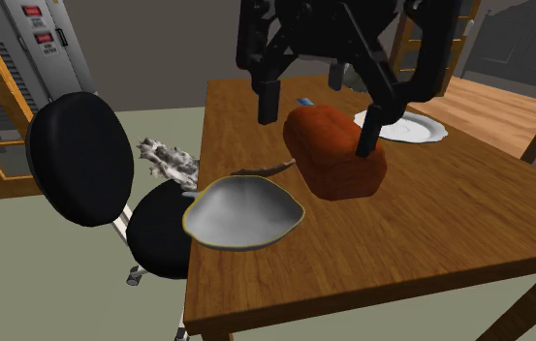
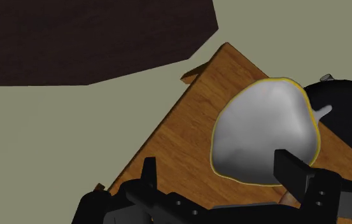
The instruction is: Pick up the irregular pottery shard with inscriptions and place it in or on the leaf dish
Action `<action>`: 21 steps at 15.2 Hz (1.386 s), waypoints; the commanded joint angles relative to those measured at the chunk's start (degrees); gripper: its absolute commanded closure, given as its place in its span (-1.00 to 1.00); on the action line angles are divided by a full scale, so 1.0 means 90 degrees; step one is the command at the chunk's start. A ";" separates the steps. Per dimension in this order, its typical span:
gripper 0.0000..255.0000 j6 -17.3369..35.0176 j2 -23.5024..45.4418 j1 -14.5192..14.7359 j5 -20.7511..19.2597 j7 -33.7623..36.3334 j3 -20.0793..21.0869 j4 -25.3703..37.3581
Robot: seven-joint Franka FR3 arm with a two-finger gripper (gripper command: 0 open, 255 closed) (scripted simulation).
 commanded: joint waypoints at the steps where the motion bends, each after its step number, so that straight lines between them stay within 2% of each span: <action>1: -1.00 0.0235 0.0414 0.0020 -0.0037 0.0299 0.0175 0.0236; 10: -1.00 0.0960 0.2551 0.0171 -0.0686 0.1656 0.0717 0.1765; 19: -1.00 0.0912 0.4872 0.0708 -0.1636 0.2845 0.0733 0.4113; 21: -1.00 0.1064 0.4916 0.0713 -0.1652 0.2856 0.0716 0.4003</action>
